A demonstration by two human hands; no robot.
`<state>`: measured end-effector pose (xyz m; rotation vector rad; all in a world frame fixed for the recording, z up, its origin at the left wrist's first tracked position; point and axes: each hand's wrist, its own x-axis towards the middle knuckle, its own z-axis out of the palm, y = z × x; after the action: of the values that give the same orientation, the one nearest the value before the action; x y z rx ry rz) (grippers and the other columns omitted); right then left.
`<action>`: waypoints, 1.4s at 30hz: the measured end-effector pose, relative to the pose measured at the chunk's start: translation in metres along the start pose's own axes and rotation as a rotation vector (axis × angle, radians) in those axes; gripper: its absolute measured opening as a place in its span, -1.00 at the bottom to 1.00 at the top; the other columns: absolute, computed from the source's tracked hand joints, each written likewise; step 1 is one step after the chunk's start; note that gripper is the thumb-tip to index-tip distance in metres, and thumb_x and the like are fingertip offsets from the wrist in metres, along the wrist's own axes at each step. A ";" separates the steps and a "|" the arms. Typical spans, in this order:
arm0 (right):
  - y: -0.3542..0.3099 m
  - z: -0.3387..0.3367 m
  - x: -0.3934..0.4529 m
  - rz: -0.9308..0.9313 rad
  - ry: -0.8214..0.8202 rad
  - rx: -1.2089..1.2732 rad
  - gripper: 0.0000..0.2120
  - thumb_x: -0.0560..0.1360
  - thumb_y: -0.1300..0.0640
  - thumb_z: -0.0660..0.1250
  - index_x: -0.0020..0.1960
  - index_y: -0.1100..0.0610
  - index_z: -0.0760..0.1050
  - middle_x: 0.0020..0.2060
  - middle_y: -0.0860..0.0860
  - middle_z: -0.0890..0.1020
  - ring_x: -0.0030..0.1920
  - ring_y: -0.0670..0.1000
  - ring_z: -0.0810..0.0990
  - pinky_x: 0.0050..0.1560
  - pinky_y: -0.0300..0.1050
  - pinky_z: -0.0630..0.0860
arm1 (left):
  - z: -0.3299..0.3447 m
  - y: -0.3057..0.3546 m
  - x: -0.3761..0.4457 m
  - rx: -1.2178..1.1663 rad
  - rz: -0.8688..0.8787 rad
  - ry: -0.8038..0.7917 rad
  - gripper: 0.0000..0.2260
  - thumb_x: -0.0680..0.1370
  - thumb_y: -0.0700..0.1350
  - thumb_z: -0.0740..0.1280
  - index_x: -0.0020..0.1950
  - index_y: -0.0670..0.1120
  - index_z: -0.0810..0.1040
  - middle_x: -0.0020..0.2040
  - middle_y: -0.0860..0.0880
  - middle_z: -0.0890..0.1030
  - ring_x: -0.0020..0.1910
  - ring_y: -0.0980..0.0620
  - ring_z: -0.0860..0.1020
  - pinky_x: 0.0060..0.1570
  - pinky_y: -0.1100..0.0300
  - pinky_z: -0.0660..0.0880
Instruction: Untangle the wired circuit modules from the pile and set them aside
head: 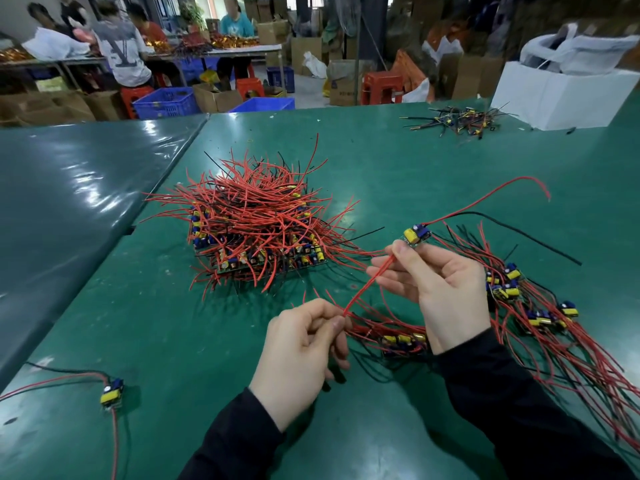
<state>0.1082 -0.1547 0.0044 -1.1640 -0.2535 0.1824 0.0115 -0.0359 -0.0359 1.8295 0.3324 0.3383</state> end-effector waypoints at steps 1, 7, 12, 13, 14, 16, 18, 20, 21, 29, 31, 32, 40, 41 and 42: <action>0.000 0.001 -0.002 -0.006 -0.014 -0.004 -0.86 0.51 0.29 0.31 -0.19 0.31 0.56 -0.37 0.15 0.68 -0.36 0.08 0.68 -0.39 -0.25 0.57 | 0.000 -0.001 0.001 0.016 0.005 0.040 -0.79 0.57 -0.31 0.22 -0.21 -0.14 0.53 -0.47 -0.02 0.52 -0.50 -0.01 0.57 -0.59 0.24 0.41; 0.007 0.014 -0.029 -0.138 -0.153 -0.046 -0.87 0.44 0.20 0.35 -0.24 0.22 0.61 -0.34 0.15 0.69 -0.34 0.10 0.69 -0.35 -0.21 0.59 | -0.007 -0.004 0.008 -0.096 -0.038 0.162 -0.80 0.58 -0.31 0.22 -0.24 -0.22 0.49 -0.49 -0.03 0.49 -0.54 -0.04 0.56 -0.61 0.31 0.32; -0.002 0.008 -0.014 -0.106 0.005 0.035 -0.87 0.49 0.29 0.32 -0.22 0.26 0.59 -0.35 0.14 0.69 -0.35 0.10 0.69 -0.35 -0.23 0.60 | -0.005 -0.005 0.007 -0.034 -0.005 0.154 -0.77 0.56 -0.21 0.30 -0.30 -0.16 0.53 -0.52 -0.03 0.50 -0.51 -0.01 0.55 -0.58 0.25 0.41; -0.001 0.008 -0.014 -0.098 0.005 0.036 -0.87 0.49 0.29 0.32 -0.21 0.27 0.59 -0.35 0.15 0.69 -0.35 0.10 0.69 -0.35 -0.23 0.60 | -0.004 -0.005 0.007 0.010 0.005 0.162 -0.75 0.57 -0.19 0.30 -0.33 -0.17 0.51 -0.54 -0.04 0.48 -0.54 0.01 0.53 -0.58 0.26 0.39; 0.001 0.009 -0.017 -0.112 -0.008 0.019 -0.87 0.48 0.27 0.33 -0.21 0.26 0.60 -0.34 0.15 0.69 -0.35 0.10 0.69 -0.34 -0.22 0.60 | -0.003 -0.006 0.007 0.049 0.014 0.173 -0.72 0.57 -0.19 0.29 -0.35 -0.17 0.49 -0.56 -0.04 0.46 -0.57 0.03 0.51 -0.58 0.29 0.37; 0.006 0.012 -0.026 -0.177 -0.064 -0.036 -0.87 0.44 0.19 0.35 -0.22 0.23 0.62 -0.33 0.13 0.70 -0.33 0.10 0.69 -0.32 -0.20 0.60 | -0.003 -0.006 0.007 0.098 0.033 0.194 -0.67 0.58 -0.18 0.28 -0.40 -0.16 0.45 -0.60 -0.04 0.44 -0.60 0.03 0.50 -0.54 0.30 0.35; 0.008 0.015 -0.033 -0.226 -0.104 -0.049 -0.86 0.42 0.15 0.36 -0.23 0.21 0.63 -0.32 0.11 0.70 -0.31 0.10 0.70 -0.31 -0.19 0.60 | -0.007 -0.006 0.007 0.106 0.038 0.208 -0.65 0.58 -0.14 0.29 -0.41 -0.17 0.44 -0.61 -0.04 0.43 -0.60 0.01 0.50 -0.50 0.28 0.36; 0.005 0.015 -0.030 -0.219 -0.093 -0.041 -0.87 0.44 0.18 0.35 -0.21 0.21 0.62 -0.32 0.11 0.70 -0.31 0.10 0.70 -0.30 -0.20 0.60 | -0.011 -0.007 0.008 0.086 0.034 0.216 -0.63 0.57 -0.08 0.30 -0.43 -0.16 0.43 -0.62 -0.05 0.43 -0.60 0.01 0.50 -0.52 0.30 0.34; 0.004 0.013 -0.027 -0.202 -0.076 -0.038 -0.87 0.45 0.21 0.34 -0.20 0.24 0.61 -0.32 0.12 0.70 -0.31 0.10 0.70 -0.31 -0.20 0.60 | -0.011 -0.007 0.008 0.085 0.034 0.216 -0.62 0.56 -0.06 0.30 -0.44 -0.15 0.43 -0.63 -0.05 0.44 -0.61 0.01 0.49 -0.53 0.31 0.34; 0.004 0.016 -0.032 -0.207 -0.087 -0.044 -0.84 0.41 0.16 0.36 -0.21 0.27 0.61 -0.35 0.14 0.69 -0.36 0.08 0.68 -0.35 -0.19 0.60 | -0.010 -0.002 0.004 0.336 0.160 0.299 -0.53 0.54 0.00 0.32 -0.48 -0.18 0.29 -0.62 -0.13 0.29 -0.61 0.03 0.27 -0.51 0.14 0.26; 0.000 0.013 -0.024 -0.147 -0.064 -0.044 -0.84 0.42 0.18 0.36 -0.21 0.28 0.61 -0.36 0.14 0.69 -0.37 0.05 0.67 -0.37 -0.22 0.58 | -0.015 0.002 0.004 0.412 0.229 0.367 -0.54 0.46 0.08 0.32 -0.48 -0.14 0.24 -0.57 -0.01 0.19 -0.52 0.06 0.15 -0.48 0.14 0.18; -0.001 0.011 -0.019 -0.094 -0.042 -0.039 -0.86 0.44 0.20 0.36 -0.22 0.25 0.62 -0.36 0.13 0.69 -0.38 0.02 0.66 -0.37 -0.24 0.58 | -0.017 0.004 0.003 0.425 0.237 0.392 -0.54 0.43 0.12 0.32 -0.48 -0.14 0.26 -0.57 0.01 0.19 -0.52 0.07 0.15 -0.48 0.16 0.18; 0.005 0.003 -0.003 0.159 -0.028 -0.129 -0.84 0.41 0.15 0.42 -0.33 0.06 0.69 -0.30 -0.03 0.68 -0.33 -0.15 0.52 -0.36 -0.29 0.35 | -0.024 0.020 -0.003 0.706 0.370 0.614 -0.68 0.45 0.18 0.31 -0.30 -0.03 0.38 -0.32 0.06 0.42 -0.31 -0.03 0.45 -0.41 0.10 0.40; 0.005 0.002 -0.002 0.143 -0.009 -0.111 -0.84 0.41 0.15 0.41 -0.33 0.05 0.69 -0.29 -0.05 0.68 -0.33 -0.17 0.51 -0.35 -0.29 0.35 | -0.023 0.020 -0.003 0.701 0.326 0.630 -0.67 0.43 0.20 0.34 -0.29 -0.01 0.35 -0.35 0.07 0.40 -0.35 -0.03 0.44 -0.43 0.12 0.38; 0.004 0.001 -0.001 0.124 0.022 -0.082 -0.84 0.41 0.15 0.41 -0.32 0.04 0.69 -0.29 -0.06 0.69 -0.32 -0.18 0.51 -0.33 -0.29 0.36 | -0.022 0.020 -0.003 0.671 0.272 0.644 -0.65 0.41 0.22 0.37 -0.26 0.00 0.34 -0.38 0.07 0.39 -0.39 -0.03 0.43 -0.44 0.12 0.38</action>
<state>0.1069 -0.1524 0.0007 -1.2637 -0.1709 0.2699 0.0011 -0.0231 -0.0109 2.3929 0.7021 1.1221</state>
